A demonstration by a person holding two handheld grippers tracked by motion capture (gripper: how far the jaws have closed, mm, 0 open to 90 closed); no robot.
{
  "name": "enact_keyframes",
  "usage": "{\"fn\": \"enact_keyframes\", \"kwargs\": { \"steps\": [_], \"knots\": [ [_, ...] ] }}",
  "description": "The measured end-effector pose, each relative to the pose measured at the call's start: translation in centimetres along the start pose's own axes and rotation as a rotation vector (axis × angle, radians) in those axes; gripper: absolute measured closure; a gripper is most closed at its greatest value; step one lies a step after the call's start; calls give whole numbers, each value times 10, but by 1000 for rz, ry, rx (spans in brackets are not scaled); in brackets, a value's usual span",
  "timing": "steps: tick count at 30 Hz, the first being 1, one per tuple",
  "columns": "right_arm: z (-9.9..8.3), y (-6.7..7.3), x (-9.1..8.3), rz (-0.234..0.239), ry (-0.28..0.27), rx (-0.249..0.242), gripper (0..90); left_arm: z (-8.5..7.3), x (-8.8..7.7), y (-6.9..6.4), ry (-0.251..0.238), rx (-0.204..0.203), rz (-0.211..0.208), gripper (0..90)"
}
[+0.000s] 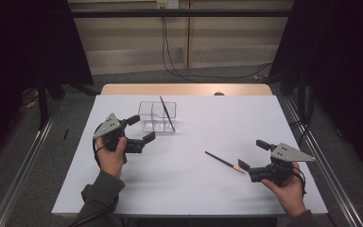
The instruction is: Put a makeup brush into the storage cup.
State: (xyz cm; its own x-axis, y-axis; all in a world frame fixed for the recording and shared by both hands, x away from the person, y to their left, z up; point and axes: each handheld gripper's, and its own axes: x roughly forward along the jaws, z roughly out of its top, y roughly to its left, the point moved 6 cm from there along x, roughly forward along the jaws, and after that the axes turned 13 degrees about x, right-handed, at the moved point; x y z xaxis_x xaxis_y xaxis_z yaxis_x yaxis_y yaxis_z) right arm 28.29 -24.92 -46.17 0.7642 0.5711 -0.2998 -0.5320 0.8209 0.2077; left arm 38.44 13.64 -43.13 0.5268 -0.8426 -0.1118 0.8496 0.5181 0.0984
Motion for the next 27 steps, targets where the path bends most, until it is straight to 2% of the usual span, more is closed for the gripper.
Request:
{"fn": "enact_keyframes", "kwargs": {
  "steps": [3, 5, 9, 12, 13, 14, 15, 18, 20, 22, 23, 24, 26, 27],
  "knots": [
    [4, 0, 2, 7, -6, 1, 13, -1, -1, 0, 18, 15, -21, 34],
    [5, 0, 2, 2, -5, 2, 13, -1, 1, -1, 4, 0, 2, 35],
    [8, 1, 5, 5, -8, 5, 13, -1, 1, -1, 8, 9, -8, 38],
    [8, 0, 6, -1, -4, 9, 13, -1, 0, 0, 9, 13, 3, 38],
    [9, 0, 7, 1, -5, 8, 13, -1, 0, 0, 9, 2, 9, 38],
    [10, -1, 7, 1, -6, 9, 12, -1, 0, 0, 8, 4, -7, 38],
    [10, -1, 9, 5, -11, 14, 12, -2, -1, 2, 17, 25, -5, 38],
    [11, -4, 10, -2, -10, 25, 11, -2, -1, 1, 13, 13, -1, 39],
    [13, -5, 11, -5, -13, 27, 11, -2, -1, 2, 17, 23, -1, 39],
    [15, -6, 12, -5, -19, 36, 11, -2, -1, 0, 12, 8, -9, 39],
    [16, -6, 13, -10, -21, 45, 11, -2, -1, 0, 16, 14, -19, 39],
    [17, -7, 13, -7, -19, 43, 11, -2, 0, -1, 7, 1, -7, 39],
    [19, -8, 15, -10, -26, 47, 10, -3, 0, 0, 16, 15, -5, 39],
    [20, -9, 15, -6, -25, 49, 10, -3, 0, 0, 17, 8, -12, 39]
  ]
}}
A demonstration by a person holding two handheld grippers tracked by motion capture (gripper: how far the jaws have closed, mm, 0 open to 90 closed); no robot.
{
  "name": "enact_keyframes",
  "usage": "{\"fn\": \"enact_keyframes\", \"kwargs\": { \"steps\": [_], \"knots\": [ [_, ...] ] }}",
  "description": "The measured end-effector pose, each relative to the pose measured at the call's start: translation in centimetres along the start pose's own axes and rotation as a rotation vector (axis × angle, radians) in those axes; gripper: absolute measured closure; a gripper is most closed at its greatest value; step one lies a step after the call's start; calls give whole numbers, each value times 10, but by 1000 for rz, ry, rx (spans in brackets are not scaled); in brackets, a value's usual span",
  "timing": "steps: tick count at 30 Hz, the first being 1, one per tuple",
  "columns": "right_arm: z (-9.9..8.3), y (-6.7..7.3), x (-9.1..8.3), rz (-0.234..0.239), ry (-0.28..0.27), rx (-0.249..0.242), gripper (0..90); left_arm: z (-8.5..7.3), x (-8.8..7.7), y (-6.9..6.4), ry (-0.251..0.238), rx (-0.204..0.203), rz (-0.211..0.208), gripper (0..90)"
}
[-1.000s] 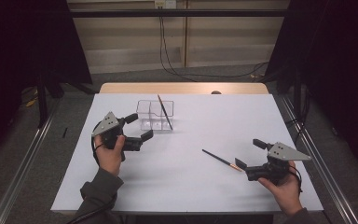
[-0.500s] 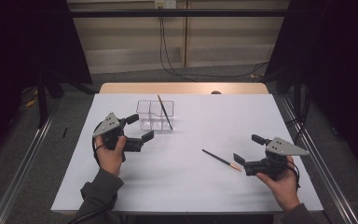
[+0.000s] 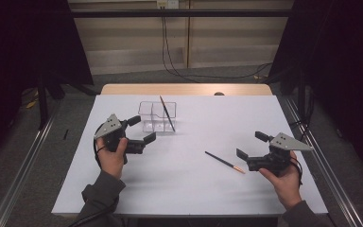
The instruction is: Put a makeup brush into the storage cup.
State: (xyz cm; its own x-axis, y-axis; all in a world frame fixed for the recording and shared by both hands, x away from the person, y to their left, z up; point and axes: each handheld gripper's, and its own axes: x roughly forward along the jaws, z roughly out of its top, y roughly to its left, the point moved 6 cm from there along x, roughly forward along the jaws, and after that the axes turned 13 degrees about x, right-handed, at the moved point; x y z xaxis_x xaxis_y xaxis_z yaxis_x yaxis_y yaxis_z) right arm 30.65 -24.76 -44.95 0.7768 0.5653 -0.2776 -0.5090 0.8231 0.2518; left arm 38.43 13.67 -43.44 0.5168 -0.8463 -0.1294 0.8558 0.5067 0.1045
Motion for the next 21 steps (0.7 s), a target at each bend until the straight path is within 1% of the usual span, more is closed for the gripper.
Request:
{"fn": "enact_keyframes", "kwargs": {
  "steps": [1, 2, 3, 5, 9, 10, 11, 14, 16, 18, 19, 20, 21],
  "knots": [
    [1, 0, 1, -2, -3, 12, 9, 0, 1, 0, -6, -4, 1, 39],
    [1, 0, 2, -2, -1, 4, 9, 0, 1, 0, -9, -6, 1, 39],
    [1, 0, 4, -4, -3, 12, 9, 0, 1, 0, -11, -6, 1, 39],
    [1, -1, 6, -3, 4, 12, 10, 0, 0, 0, -10, -7, 12, 39],
    [1, 0, 12, 0, 12, 12, 10, 1, -1, 1, -8, -3, 19, 39],
    [1, 1, 13, 3, 17, 10, 10, 1, -1, 1, -8, -5, 18, 39],
    [1, 1, 15, 5, 14, 12, 10, 0, 0, 0, -14, -8, 6, 39],
    [1, 1, 18, 6, 20, 11, 10, 0, 0, 0, -9, -6, 9, 39],
    [1, 2, 20, 14, 33, 11, 10, 0, 0, 0, -10, -6, 9, 39],
    [1, 2, 22, 12, 43, 12, 10, 0, 0, 0, -8, -6, 7, 39],
    [1, 2, 23, 19, 46, 8, 10, -1, 0, 0, -8, -6, 6, 39],
    [1, 3, 25, 14, 44, 16, 10, -1, 0, 0, -7, -5, 0, 39],
    [1, 3, 25, 16, 48, 11, 10, 0, 0, 0, -7, -4, 0, 39]
  ]
}}
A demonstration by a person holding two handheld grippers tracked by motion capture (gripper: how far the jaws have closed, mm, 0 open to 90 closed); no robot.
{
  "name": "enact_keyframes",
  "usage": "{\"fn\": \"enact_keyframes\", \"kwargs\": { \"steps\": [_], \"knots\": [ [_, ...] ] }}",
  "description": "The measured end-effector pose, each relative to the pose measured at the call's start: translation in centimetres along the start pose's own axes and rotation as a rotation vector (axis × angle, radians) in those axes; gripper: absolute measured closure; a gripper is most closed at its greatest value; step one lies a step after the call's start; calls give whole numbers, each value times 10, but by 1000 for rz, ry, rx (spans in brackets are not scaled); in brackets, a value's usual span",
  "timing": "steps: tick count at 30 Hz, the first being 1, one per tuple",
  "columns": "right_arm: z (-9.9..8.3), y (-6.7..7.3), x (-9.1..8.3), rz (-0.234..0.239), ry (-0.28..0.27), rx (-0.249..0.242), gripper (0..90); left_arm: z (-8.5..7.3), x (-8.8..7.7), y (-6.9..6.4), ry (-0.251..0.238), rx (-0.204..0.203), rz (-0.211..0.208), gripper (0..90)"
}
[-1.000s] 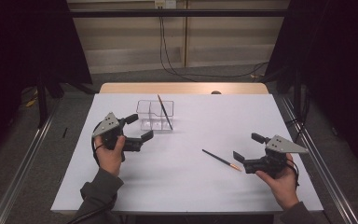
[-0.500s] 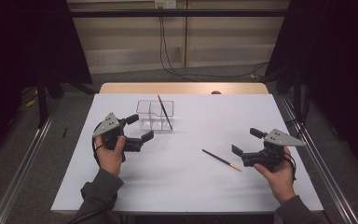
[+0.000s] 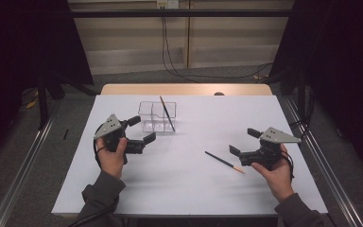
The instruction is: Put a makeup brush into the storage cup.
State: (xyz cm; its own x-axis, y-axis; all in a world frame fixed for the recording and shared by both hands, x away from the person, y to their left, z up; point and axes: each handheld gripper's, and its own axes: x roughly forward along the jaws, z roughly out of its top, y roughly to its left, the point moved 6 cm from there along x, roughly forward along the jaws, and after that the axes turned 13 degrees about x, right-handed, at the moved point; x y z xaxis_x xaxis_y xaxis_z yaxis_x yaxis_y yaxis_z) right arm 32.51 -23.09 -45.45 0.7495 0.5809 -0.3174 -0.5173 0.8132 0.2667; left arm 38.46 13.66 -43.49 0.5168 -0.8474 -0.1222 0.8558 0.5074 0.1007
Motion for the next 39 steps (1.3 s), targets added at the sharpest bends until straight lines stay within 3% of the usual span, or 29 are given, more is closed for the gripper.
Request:
{"fn": "enact_keyframes", "kwargs": {
  "steps": [24, 32, 34, 39],
  "knots": [
    [8, -2, 13, 0, 12, -2, 10, -1, 2, -2, 6, 3, -5, 40],
    [8, 1, 17, 11, 30, -14, 10, -1, 2, -2, 5, -7, 10, 40],
    [8, 1, 18, 16, 37, -9, 10, -1, 1, -2, 16, 9, -7, 40],
    [8, 1, 19, 11, 51, -16, 10, -2, 3, -2, 17, 8, -3, 40]
  ]
}}
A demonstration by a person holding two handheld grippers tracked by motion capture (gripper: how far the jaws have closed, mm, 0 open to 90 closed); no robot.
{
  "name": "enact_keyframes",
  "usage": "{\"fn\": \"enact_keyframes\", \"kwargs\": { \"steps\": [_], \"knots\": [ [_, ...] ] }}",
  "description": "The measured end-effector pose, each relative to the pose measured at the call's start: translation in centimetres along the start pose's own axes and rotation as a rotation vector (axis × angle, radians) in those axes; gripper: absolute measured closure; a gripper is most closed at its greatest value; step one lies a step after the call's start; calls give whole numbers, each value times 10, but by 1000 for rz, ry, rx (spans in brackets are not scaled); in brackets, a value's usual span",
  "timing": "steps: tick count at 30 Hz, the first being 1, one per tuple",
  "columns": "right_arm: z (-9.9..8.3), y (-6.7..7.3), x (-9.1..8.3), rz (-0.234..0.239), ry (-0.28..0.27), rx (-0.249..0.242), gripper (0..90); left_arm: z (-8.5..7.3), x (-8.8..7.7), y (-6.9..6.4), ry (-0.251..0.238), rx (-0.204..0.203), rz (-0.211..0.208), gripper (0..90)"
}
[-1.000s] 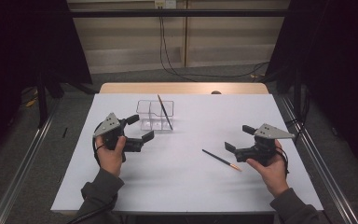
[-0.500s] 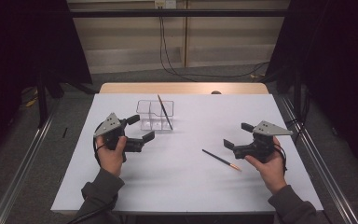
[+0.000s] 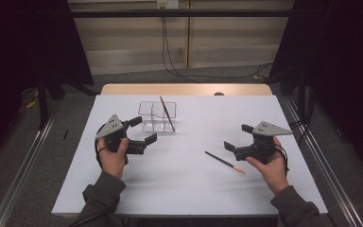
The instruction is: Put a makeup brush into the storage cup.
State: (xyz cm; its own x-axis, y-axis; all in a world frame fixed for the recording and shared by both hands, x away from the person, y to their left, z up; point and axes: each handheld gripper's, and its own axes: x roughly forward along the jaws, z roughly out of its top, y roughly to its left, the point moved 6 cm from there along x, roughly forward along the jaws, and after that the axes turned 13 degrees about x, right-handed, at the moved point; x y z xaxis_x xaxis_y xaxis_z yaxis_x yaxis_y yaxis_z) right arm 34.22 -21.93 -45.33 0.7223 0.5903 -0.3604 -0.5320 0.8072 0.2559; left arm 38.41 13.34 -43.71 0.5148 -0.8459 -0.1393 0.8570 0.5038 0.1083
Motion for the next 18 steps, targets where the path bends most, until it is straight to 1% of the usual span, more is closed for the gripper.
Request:
{"fn": "enact_keyframes", "kwargs": {
  "steps": [1, 2, 6, 7, 9, 10, 13, 14, 15, 16, 18],
  "knots": [
    [0, 0, 0, -3, 6, 1, 10, 0, 0, -1, -2, -9, -12, 40],
    [0, -1, 0, -2, 14, -3, 10, 0, 0, 0, 0, -6, -14, 40],
    [0, -1, 0, -5, 39, -9, 10, 0, 1, -1, -6, -10, -5, 41],
    [0, -2, 1, -5, 53, -10, 9, 0, 1, -1, -5, -8, 5, 41],
    [-1, -3, 2, -6, 74, -9, 9, 0, 1, -1, 0, -2, -6, 41],
    [-2, -3, 2, -9, 86, -8, 9, 0, 1, -2, 0, -7, -8, 41],
    [-5, -5, 4, -14, 132, -3, 11, -1, 1, -2, 11, 2, -27, 41],
    [-5, -5, 4, -15, 141, -2, 10, -1, 2, -2, 4, -1, -13, 41],
    [-6, -6, 4, -18, 150, 3, 11, -1, 1, -2, 8, 0, -13, 41],
    [-7, -6, 5, -15, 163, 0, 12, -1, 1, -2, 13, 0, -22, 41],
    [-7, -7, 5, -21, 181, -1, 12, -1, 1, -2, 12, 1, -24, 41]
  ]
}}
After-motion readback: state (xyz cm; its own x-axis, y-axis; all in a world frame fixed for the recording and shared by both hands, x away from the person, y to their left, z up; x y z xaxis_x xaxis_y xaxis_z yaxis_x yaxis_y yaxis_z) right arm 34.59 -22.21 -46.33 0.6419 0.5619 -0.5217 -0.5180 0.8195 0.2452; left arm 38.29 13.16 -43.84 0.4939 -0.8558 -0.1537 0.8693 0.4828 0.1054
